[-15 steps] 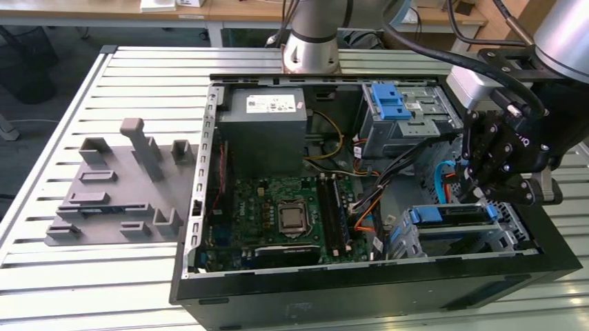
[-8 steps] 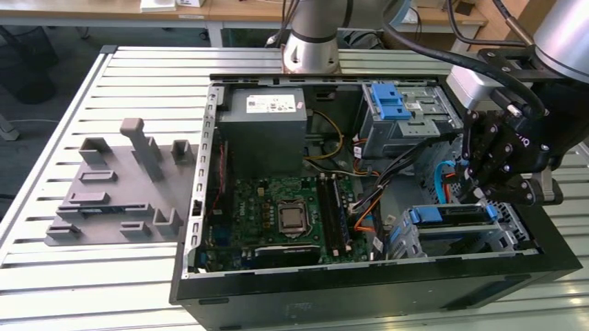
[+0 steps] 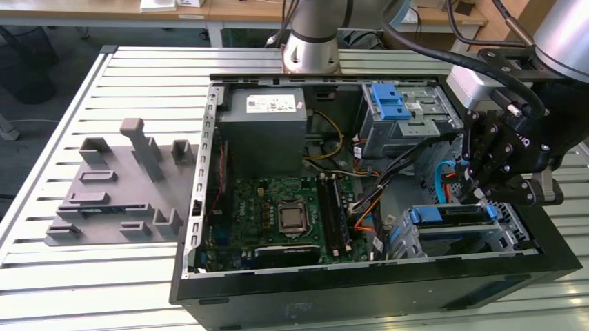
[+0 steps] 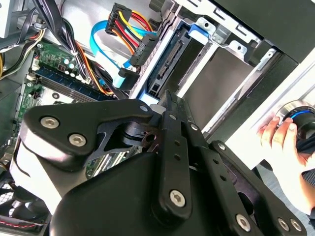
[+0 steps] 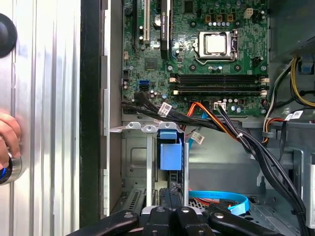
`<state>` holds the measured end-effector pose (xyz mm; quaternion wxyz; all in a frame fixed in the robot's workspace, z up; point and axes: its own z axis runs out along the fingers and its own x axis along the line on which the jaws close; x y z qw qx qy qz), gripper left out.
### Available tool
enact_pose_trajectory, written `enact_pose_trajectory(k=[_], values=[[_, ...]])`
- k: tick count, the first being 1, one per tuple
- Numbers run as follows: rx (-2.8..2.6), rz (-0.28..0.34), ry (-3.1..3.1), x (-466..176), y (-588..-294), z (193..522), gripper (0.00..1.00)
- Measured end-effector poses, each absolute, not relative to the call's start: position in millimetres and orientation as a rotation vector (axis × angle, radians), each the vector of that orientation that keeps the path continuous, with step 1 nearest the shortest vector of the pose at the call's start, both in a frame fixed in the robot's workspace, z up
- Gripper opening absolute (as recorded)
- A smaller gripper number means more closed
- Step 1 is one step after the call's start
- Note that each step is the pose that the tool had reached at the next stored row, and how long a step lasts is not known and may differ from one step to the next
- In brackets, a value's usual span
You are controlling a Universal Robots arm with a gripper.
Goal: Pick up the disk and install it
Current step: 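Insert the first disk wire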
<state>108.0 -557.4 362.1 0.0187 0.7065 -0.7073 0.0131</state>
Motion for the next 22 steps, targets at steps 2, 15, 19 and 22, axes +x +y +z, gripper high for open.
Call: enact_pose_trajectory(k=[2,15,19,22], values=[[2.193,0.042,-2.196,108.1,-557.4,362.1,0.11],[2.19,0.049,-2.192,108.0,-557.4,362.1,0.11],[2.188,0.053,-2.19,108.0,-557.4,362.1,0.11],[2.187,0.054,-2.19,108.0,-557.4,362.1,0.11]])
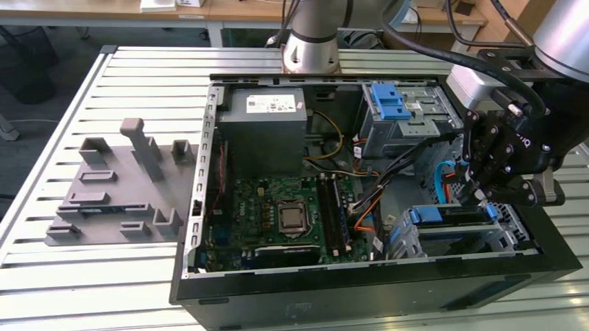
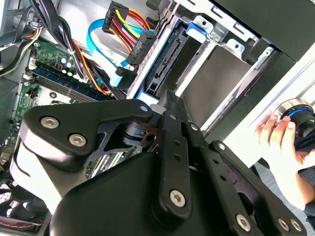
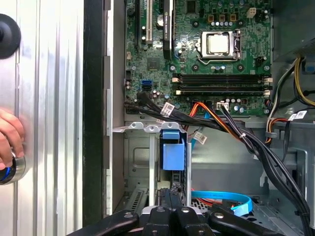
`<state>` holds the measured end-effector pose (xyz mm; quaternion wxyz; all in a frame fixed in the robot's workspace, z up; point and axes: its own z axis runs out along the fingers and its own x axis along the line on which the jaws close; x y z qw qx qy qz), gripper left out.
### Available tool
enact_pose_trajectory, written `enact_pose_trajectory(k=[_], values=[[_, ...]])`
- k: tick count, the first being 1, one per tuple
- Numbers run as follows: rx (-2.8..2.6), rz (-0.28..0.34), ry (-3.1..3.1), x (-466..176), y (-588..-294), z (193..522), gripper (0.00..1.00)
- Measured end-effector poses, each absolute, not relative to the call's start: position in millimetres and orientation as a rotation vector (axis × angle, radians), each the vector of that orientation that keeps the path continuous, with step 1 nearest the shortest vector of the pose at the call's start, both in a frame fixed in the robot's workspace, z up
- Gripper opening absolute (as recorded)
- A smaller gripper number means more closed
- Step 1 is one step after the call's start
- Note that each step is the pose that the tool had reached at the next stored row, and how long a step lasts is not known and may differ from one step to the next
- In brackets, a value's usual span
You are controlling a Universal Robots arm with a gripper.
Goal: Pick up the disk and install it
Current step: 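Insert the first disk wire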
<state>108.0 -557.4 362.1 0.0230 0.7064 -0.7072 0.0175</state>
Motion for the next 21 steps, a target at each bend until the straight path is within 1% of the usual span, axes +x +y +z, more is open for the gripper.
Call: enact_pose_trajectory(k=[21], values=[[2.181,0.068,-2.183,108.0,-557.4,362.1,0.11]])
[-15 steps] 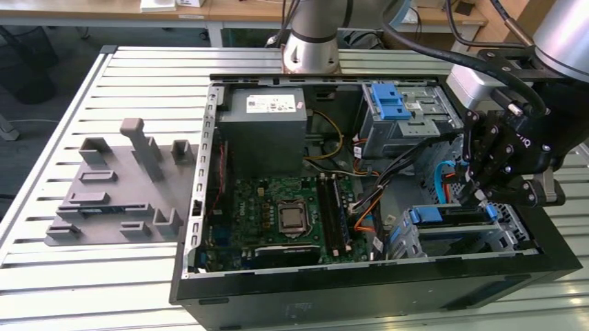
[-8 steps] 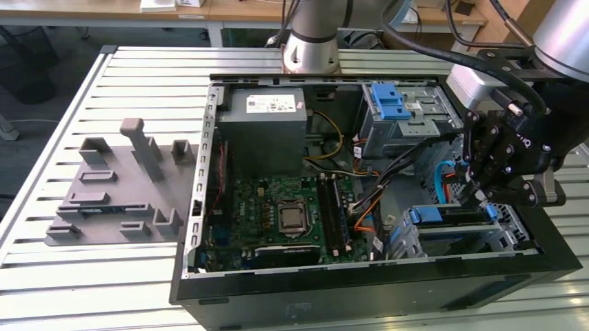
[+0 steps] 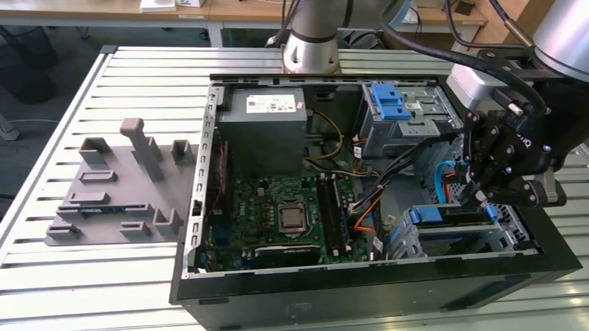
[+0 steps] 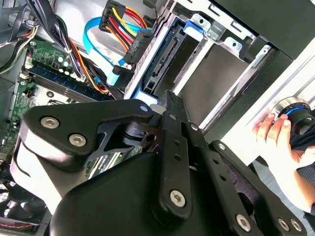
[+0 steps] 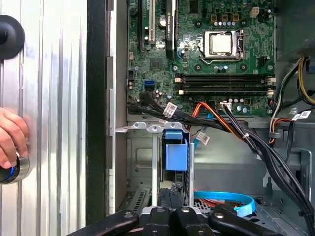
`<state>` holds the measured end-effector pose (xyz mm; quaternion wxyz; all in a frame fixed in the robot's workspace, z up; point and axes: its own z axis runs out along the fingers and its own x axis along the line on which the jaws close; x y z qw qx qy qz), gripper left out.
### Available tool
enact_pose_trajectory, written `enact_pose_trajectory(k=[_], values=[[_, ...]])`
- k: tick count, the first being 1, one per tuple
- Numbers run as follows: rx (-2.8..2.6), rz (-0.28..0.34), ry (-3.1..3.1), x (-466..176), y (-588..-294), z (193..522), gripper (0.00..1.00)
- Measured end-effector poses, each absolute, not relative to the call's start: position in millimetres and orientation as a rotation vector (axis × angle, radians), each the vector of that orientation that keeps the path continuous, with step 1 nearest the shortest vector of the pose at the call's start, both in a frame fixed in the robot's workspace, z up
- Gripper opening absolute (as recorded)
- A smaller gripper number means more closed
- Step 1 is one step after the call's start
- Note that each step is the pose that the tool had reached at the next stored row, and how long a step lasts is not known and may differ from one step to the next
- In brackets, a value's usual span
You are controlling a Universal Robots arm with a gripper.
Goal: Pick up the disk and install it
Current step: 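Insert the first disk wire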
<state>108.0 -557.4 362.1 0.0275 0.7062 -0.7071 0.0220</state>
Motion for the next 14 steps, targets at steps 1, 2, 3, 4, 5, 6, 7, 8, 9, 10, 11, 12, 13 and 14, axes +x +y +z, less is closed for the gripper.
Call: enact_pose_trajectory(k=[1,2,3,4,5,6,7,8,9,10,11,12,13,14], values=[[2.18,0.068,-2.183,108.0,-557.4,362.1,0.11],[2.18,0.069,-2.183,108.0,-557.4,362.1,0.11],[2.18,0.069,-2.183,108.1,-557.4,362.1,0.11],[2.178,0.074,-2.18,108.0,-557.4,362.1,0.11],[2.175,0.079,-2.178,108.0,-557.4,362.1,0.11],[2.175,0.079,-2.178,108.1,-557.4,362.1,0.11],[2.175,0.08,-2.178,108.1,-557.4,362.1,0.11],[2.175,0.08,-2.177,108.1,-557.4,362.1,0.11],[2.175,0.081,-2.177,108.1,-557.4,362.1,0.11],[2.174,0.081,-2.177,108.0,-557.4,362.1,0.11],[2.174,0.082,-2.177,108.1,-557.4,362.1,0.11],[2.174,0.082,-2.176,108.0,-557.4,362.1,0.11],[2.174,0.083,-2.176,108.0,-557.4,362.1,0.11],[2.173,0.083,-2.176,108.0,-557.4,362.1,0.11]])
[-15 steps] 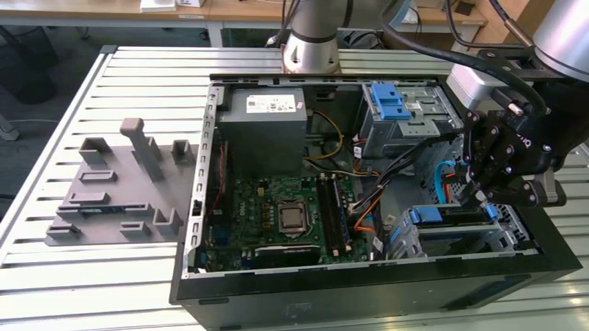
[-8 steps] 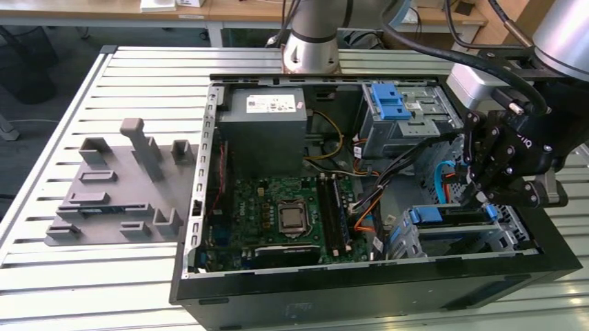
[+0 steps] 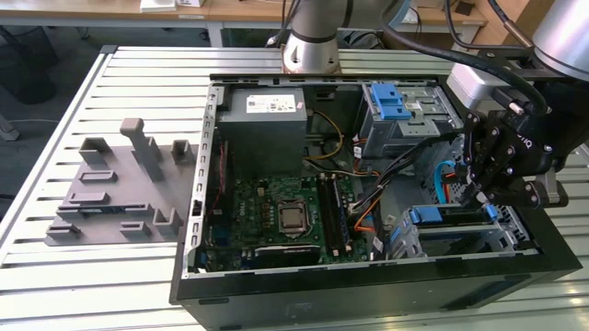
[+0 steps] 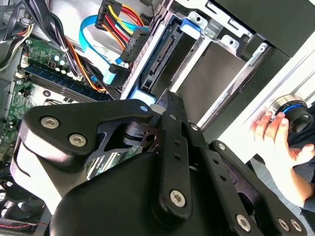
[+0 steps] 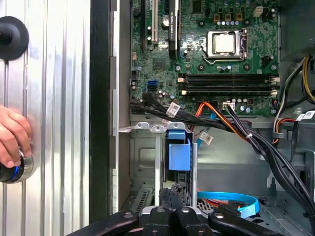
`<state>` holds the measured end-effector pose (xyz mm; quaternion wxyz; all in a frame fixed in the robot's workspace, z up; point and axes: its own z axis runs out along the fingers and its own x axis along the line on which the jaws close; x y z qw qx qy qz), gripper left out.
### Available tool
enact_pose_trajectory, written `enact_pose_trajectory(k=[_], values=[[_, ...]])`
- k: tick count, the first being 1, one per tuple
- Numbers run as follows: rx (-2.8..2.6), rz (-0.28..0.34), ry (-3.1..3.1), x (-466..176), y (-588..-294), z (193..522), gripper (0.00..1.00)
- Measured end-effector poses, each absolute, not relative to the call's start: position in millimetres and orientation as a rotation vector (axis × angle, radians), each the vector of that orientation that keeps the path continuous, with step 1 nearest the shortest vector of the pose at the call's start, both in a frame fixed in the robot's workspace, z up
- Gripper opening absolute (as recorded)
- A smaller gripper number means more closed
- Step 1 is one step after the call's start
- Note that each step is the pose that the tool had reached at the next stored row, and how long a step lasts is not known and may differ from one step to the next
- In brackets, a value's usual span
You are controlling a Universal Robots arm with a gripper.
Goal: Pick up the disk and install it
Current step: 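Insert the first disk wire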
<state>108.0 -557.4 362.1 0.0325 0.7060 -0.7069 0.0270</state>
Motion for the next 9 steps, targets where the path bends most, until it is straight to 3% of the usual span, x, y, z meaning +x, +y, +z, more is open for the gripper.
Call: enact_pose_trajectory(k=[9], values=[[2.171,0.087,-2.174,108.1,-557.4,362.1,0.11]])
